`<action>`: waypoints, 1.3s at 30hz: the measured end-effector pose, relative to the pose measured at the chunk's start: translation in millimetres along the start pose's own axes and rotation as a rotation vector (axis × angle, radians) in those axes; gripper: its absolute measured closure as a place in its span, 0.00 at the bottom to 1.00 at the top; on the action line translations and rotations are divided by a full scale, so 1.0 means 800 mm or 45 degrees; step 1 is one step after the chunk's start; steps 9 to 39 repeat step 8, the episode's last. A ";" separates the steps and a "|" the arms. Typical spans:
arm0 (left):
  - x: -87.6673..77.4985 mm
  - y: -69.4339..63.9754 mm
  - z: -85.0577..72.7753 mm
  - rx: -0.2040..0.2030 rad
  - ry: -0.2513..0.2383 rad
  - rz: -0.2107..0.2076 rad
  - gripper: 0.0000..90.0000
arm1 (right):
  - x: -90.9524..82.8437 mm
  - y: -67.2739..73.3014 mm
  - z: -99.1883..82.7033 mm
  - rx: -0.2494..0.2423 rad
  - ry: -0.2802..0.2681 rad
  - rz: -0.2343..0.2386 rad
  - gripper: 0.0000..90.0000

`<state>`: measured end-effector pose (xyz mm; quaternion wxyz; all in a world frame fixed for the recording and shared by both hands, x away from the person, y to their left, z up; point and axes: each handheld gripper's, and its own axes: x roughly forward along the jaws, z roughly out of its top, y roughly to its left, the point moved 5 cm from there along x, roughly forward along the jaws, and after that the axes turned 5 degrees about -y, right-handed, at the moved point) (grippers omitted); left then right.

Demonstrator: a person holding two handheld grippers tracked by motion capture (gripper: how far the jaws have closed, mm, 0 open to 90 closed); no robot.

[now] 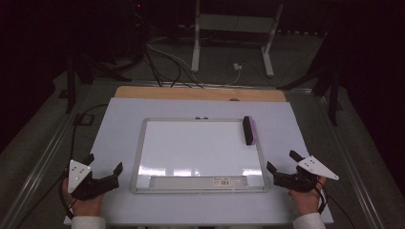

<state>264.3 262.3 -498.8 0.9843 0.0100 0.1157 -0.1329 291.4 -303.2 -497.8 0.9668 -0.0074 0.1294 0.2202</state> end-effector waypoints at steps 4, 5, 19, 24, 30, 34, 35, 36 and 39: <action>-0.002 0.001 0.000 -0.002 -0.006 0.008 0.01 | 0.000 0.001 -0.001 0.004 0.006 0.003 0.01; -0.002 0.001 0.000 -0.005 -0.008 0.008 0.01 | 0.000 0.002 -0.001 0.000 0.007 0.001 0.01; -0.001 0.003 -0.001 -0.011 -0.003 0.009 0.01 | 0.001 0.003 -0.002 -0.015 0.008 -0.007 0.01; -0.001 0.003 -0.001 -0.011 -0.003 0.009 0.01 | 0.001 0.003 -0.002 -0.015 0.008 -0.007 0.01; -0.001 0.003 -0.001 -0.011 -0.003 0.009 0.01 | 0.001 0.003 -0.002 -0.015 0.008 -0.007 0.01; -0.001 0.003 -0.001 -0.011 -0.003 0.009 0.01 | 0.001 0.003 -0.002 -0.015 0.008 -0.007 0.01; -0.001 0.003 -0.001 -0.011 -0.003 0.009 0.01 | 0.001 0.003 -0.002 -0.015 0.008 -0.007 0.01; -0.001 0.003 -0.001 -0.011 -0.003 0.009 0.01 | 0.001 0.003 -0.002 -0.015 0.008 -0.007 0.01; -0.001 0.003 -0.001 -0.011 -0.003 0.009 0.01 | 0.001 0.003 -0.002 -0.015 0.008 -0.007 0.01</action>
